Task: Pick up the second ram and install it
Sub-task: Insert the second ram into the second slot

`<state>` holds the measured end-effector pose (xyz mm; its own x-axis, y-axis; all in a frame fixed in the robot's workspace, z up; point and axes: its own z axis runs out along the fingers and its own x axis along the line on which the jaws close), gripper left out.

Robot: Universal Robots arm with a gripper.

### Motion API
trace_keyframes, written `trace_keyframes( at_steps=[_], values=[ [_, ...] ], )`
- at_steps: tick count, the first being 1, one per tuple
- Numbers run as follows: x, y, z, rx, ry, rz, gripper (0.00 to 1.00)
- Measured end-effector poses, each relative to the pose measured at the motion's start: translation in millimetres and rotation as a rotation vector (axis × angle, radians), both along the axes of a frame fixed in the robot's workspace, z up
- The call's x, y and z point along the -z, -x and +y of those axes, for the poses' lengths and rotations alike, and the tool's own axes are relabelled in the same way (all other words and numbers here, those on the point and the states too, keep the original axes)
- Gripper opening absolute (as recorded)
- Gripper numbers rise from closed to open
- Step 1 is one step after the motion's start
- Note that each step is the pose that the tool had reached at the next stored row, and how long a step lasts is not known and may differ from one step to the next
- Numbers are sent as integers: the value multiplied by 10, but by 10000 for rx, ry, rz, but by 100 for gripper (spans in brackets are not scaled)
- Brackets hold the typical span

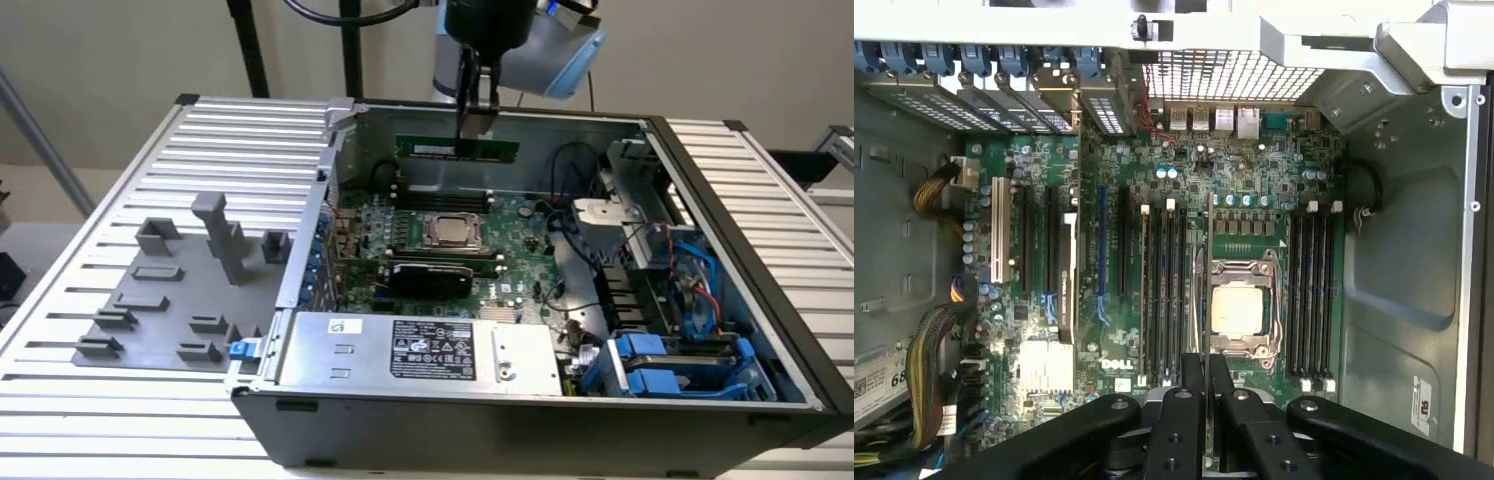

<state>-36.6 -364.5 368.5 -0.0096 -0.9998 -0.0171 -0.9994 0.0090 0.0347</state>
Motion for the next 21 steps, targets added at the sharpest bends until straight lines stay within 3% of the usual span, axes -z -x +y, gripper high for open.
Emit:
trace_keyframes(
  at_steps=[7, 21],
  values=[
    [10, 0, 0, 0, -3, -2, 0],
    [263, 24, 0, 0, -24, -13, 0]
  ],
)
